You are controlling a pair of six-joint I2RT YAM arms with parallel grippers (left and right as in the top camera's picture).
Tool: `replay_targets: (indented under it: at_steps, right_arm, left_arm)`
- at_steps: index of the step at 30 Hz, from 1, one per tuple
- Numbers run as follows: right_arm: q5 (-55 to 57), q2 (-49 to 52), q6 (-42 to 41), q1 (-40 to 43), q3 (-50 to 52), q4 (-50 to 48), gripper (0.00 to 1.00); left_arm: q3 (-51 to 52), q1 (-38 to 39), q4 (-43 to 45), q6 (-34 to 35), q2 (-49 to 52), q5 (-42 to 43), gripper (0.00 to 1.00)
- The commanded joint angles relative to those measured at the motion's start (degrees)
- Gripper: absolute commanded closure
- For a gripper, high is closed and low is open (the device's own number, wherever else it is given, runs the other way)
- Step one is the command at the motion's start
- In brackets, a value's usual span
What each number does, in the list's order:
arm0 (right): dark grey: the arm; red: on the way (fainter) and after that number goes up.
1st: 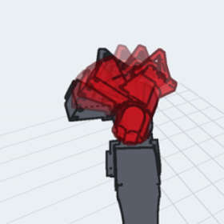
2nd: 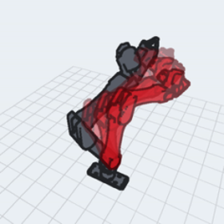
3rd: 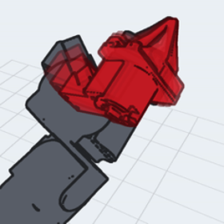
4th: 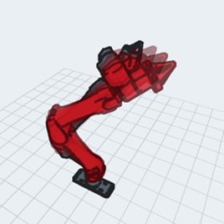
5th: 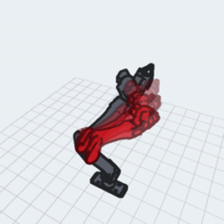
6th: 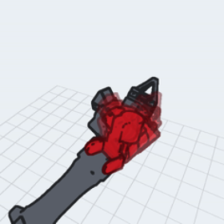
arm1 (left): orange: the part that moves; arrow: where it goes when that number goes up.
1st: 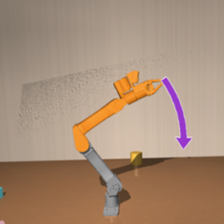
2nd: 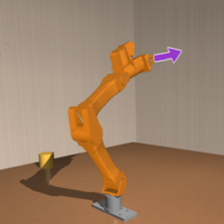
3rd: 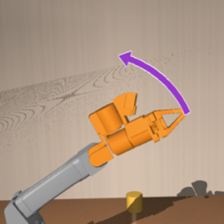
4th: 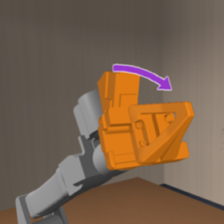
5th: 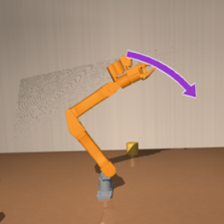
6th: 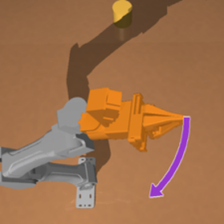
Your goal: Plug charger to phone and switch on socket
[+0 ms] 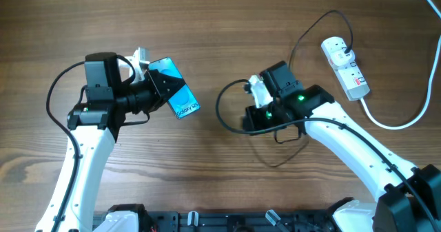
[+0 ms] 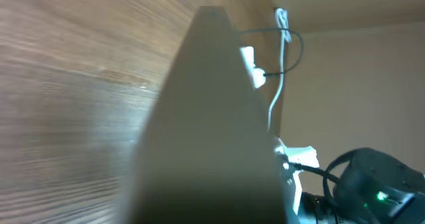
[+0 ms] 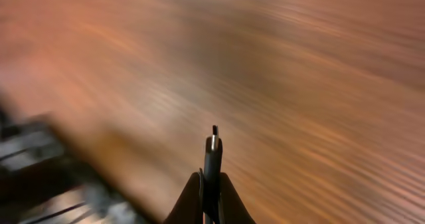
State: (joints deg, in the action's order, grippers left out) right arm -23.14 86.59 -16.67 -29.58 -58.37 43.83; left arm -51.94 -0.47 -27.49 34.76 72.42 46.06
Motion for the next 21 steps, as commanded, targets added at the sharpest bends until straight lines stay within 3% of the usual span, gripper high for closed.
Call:
replay_targets:
  at_steps: [1,9,14,17,19,21]
  right_arm:
    - [23.54,-0.57,1.66,-0.09,0.02,2.64,0.96]
    - [31.63,2.75,2.29,-0.09,9.75,-7.15,0.96]
    - [25.55,7.45,4.66,-0.09,16.55,-19.56,0.96]
    - [25.66,10.08,4.7,-0.09,16.76,-20.57,0.95]
    - [26.12,11.52,4.72,-0.09,16.76,-21.66,0.81]
    - [26.27,11.78,5.22,-0.09,16.76,-22.18,0.73]
  left_arm:
    - [-0.39,0.0,-1.75,-1.84,-0.79,-3.19,0.96]
    - [-0.39,0.0,-3.06,-1.84,-0.79,-3.61,0.96]
    - [-0.39,0.0,-2.99,-1.81,-0.79,-3.82,0.96]
    - [-0.39,0.0,-3.02,-1.81,-0.81,-4.0,0.96]
    - [-0.39,0.0,-3.02,-1.81,-0.79,-4.0,0.96]
    - [-0.39,0.0,-3.02,-1.81,-0.79,-4.0,0.96]
